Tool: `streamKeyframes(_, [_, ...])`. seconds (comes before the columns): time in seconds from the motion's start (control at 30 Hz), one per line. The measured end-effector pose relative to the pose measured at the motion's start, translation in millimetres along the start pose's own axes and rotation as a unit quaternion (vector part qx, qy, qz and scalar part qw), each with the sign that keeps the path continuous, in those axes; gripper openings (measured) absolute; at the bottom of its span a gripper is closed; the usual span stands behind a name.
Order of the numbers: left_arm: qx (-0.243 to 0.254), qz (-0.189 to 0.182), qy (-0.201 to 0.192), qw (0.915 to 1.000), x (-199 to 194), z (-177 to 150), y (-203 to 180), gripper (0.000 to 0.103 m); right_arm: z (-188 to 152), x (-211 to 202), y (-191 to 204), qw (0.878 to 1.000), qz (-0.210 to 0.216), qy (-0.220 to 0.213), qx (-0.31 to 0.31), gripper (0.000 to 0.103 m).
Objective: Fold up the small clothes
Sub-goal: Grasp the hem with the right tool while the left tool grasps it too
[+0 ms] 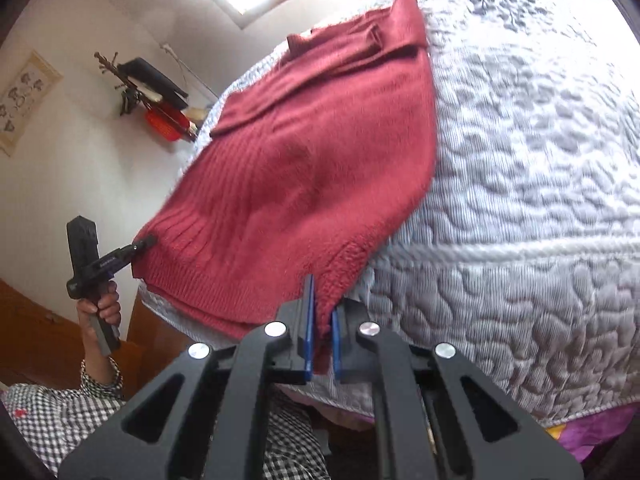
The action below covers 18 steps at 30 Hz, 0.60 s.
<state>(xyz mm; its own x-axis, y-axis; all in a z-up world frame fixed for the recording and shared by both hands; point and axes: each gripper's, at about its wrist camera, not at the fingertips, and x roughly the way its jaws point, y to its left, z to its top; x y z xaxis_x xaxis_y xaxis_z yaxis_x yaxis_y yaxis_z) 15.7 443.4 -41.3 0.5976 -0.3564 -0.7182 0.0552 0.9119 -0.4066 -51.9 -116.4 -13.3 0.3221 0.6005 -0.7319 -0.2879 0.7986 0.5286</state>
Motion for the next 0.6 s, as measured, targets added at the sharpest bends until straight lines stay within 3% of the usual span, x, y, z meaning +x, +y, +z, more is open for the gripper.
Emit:
streamKeyframes(0.23, [-0.008,-0.005,-0.024,0.9997,10,36,-3,0.011,36,-9,-7,1.000,-0.003,-0.028,0.013,0.006])
streamKeyframes(0.4, [-0.014,-0.002,-0.037,0.9992,24,65,3,0.011,78,0,-15,0.999,-0.012,-0.034,0.027,0.006])
streamKeyframes(0.6, [-0.053,-0.001,-0.047,0.9975,45,97,22,0.011,135,30,-38,0.998,-0.014,-0.031,0.058,0.006])
